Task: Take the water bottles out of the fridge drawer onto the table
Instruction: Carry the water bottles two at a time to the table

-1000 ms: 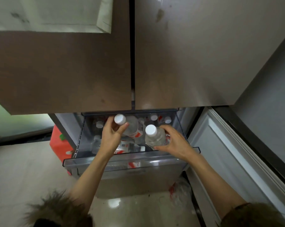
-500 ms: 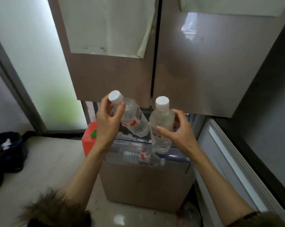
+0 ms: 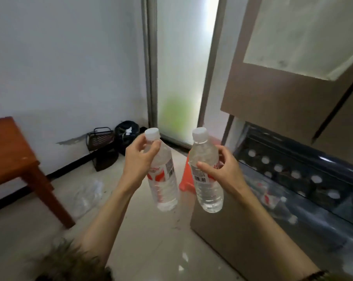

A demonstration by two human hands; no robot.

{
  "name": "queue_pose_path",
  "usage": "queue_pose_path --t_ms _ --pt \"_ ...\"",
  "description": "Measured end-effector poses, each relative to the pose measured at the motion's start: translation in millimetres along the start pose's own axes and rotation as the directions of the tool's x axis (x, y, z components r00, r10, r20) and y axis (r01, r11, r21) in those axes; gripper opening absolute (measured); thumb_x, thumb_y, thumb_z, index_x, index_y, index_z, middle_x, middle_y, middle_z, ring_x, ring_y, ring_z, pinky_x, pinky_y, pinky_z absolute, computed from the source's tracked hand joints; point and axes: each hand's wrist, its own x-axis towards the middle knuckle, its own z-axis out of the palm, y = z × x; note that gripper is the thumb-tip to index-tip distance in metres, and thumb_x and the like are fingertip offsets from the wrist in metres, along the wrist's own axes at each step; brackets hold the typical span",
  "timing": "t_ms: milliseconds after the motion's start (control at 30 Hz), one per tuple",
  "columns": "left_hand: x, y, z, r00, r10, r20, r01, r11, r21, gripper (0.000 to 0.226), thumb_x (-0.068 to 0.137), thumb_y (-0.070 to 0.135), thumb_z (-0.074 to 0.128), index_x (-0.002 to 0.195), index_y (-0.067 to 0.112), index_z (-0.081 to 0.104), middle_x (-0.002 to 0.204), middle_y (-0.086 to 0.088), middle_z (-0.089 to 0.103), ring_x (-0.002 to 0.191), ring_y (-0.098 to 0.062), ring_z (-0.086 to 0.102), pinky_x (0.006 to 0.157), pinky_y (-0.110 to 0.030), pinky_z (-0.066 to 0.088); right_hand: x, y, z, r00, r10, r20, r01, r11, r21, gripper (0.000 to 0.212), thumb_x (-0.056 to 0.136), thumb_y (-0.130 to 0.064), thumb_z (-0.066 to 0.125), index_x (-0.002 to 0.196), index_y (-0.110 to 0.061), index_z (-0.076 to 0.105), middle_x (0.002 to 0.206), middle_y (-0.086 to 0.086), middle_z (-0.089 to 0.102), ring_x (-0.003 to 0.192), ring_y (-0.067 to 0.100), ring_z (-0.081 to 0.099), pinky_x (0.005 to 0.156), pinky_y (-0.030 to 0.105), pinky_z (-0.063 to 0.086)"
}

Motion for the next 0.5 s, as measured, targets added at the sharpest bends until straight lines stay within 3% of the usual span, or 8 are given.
queue_pose_path --t_ms 67,233,367,500 --pt "4 -11 -49 0.997 -0.025 -0.067 0.029 0.998 0.053 0.012 0.085 0.023 0.062 0.093 0.031 0.061 0.092 0.009 0.065 0.085 -0.006 0.060 0.074 -0.025 0.050 16 -10 52 0.994 -0.009 0.111 0.011 1.000 -0.015 0.055 0.070 -0.032 0.078 0.112 -0.026 0.043 0.104 -0.009 0.054 0.096 0.008 0.056 0.083 0.027 0.048" --pt "30 -44 -185 0.964 -0.091 -0.251 0.139 0.974 0.182 0.023 0.083 0.028 0.064 0.105 0.025 0.058 0.104 0.008 0.061 0.097 -0.009 0.057 0.077 -0.023 0.046 58 -45 201 0.948 -0.044 0.316 0.040 0.999 0.018 0.054 0.069 -0.031 0.078 0.110 -0.024 0.044 0.106 -0.007 0.055 0.097 0.012 0.057 0.084 0.031 0.051" --pt "57 -65 -300 0.938 -0.087 -0.336 0.180 0.950 0.255 0.027 0.081 0.026 0.066 0.107 0.024 0.058 0.105 0.009 0.060 0.098 -0.009 0.056 0.083 -0.028 0.046 92 -82 329 0.902 -0.121 0.415 0.100 0.992 0.073 0.052 0.069 -0.030 0.079 0.107 -0.026 0.043 0.099 -0.014 0.051 0.089 0.002 0.054 0.071 0.015 0.045" --pt "83 -79 -410 0.907 -0.075 -0.414 0.212 0.931 0.296 0.026 0.078 0.024 0.070 0.100 0.028 0.057 0.094 0.021 0.057 0.090 0.005 0.052 0.073 -0.017 0.043 117 -123 443 0.857 -0.171 0.485 0.123 0.984 0.130 0.053 0.069 -0.030 0.079 0.108 -0.026 0.042 0.100 -0.010 0.053 0.090 0.004 0.055 0.073 0.018 0.047"
